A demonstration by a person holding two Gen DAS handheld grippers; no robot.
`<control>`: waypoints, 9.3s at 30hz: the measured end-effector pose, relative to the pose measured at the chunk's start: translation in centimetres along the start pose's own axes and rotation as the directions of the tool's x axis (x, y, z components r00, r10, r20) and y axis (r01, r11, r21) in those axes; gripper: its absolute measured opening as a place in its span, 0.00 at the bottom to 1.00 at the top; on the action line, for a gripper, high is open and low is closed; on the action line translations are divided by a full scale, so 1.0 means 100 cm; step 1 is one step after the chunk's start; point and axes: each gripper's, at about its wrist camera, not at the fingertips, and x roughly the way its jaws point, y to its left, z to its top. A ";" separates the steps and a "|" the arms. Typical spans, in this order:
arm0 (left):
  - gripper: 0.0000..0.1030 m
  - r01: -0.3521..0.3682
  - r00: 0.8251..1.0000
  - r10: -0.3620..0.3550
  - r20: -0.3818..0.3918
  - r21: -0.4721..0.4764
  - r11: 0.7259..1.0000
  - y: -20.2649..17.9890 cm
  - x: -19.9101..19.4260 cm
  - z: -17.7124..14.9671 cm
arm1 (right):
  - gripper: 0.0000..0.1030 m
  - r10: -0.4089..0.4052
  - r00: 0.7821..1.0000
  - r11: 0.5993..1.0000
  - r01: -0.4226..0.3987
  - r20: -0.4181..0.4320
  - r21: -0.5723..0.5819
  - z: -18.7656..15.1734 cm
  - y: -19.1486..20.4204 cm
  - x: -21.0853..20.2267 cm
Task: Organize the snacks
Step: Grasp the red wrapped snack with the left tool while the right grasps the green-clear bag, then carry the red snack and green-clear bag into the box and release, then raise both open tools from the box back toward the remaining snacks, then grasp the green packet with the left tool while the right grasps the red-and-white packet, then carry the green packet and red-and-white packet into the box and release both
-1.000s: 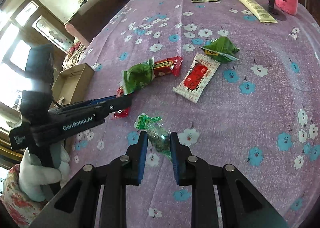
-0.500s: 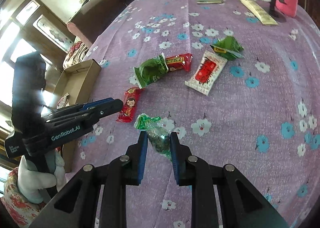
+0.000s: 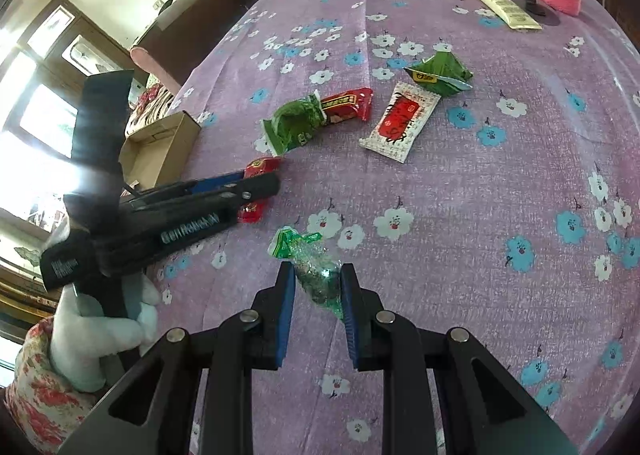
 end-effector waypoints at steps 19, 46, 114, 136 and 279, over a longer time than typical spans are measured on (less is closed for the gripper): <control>0.20 -0.076 0.983 0.126 0.137 -0.321 0.944 0.187 -0.144 -0.060 | 0.20 0.154 0.987 0.976 -0.159 -0.043 -0.151 0.030 0.144 0.050; 0.77 0.126 0.955 -0.014 0.297 -0.361 0.924 0.244 -0.206 -0.081 | 0.27 -0.060 0.998 0.983 0.059 0.000 -0.172 0.061 0.251 0.129; 0.96 -0.229 0.824 0.315 0.472 -0.232 0.945 0.147 -0.282 -0.036 | 0.34 -0.232 0.946 0.962 0.257 0.228 -0.089 0.026 0.188 0.019; 0.91 -0.231 0.885 0.275 0.376 -0.158 0.960 0.148 -0.248 -0.041 | 0.34 -0.341 0.924 0.940 0.338 0.174 0.049 -0.001 0.164 0.016; 0.64 -0.012 0.960 0.103 0.261 -0.329 0.944 0.228 -0.219 -0.086 | 0.29 -0.110 0.990 0.971 0.125 0.084 -0.204 0.049 0.265 0.096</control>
